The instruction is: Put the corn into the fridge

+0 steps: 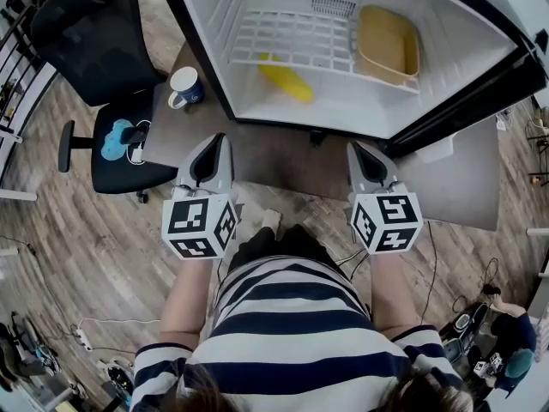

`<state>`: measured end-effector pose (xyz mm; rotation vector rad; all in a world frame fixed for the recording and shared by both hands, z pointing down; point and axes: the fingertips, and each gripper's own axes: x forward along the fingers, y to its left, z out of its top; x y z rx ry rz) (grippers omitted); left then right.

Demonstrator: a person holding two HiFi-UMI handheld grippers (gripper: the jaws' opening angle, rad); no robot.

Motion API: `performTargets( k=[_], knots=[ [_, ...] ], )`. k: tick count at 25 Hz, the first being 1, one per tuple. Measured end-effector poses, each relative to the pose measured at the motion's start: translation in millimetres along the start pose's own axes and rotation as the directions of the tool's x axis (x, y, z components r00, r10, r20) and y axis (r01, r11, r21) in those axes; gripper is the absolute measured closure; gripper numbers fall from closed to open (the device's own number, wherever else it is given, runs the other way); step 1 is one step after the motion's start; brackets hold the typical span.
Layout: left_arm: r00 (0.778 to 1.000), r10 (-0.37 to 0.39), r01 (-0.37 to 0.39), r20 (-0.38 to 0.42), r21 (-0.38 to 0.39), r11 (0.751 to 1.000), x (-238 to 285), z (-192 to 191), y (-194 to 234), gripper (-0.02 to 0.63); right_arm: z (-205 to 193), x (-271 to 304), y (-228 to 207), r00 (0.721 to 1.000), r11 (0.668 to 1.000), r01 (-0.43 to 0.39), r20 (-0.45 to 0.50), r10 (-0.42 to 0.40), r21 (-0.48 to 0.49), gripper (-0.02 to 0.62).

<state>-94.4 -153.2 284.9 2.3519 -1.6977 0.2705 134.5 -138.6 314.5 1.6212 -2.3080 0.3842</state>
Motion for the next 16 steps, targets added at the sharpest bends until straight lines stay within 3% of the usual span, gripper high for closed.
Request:
performTargets(
  k=[16],
  knots=[
    [0.999,-0.017,0.017,-0.034,0.011,1.000,3.0,-7.0,-3.8,0.606,-0.1,-0.5,3.1,0.999,0.997,-0.034,0.013,0.033,0.071,0.600]
  ],
)
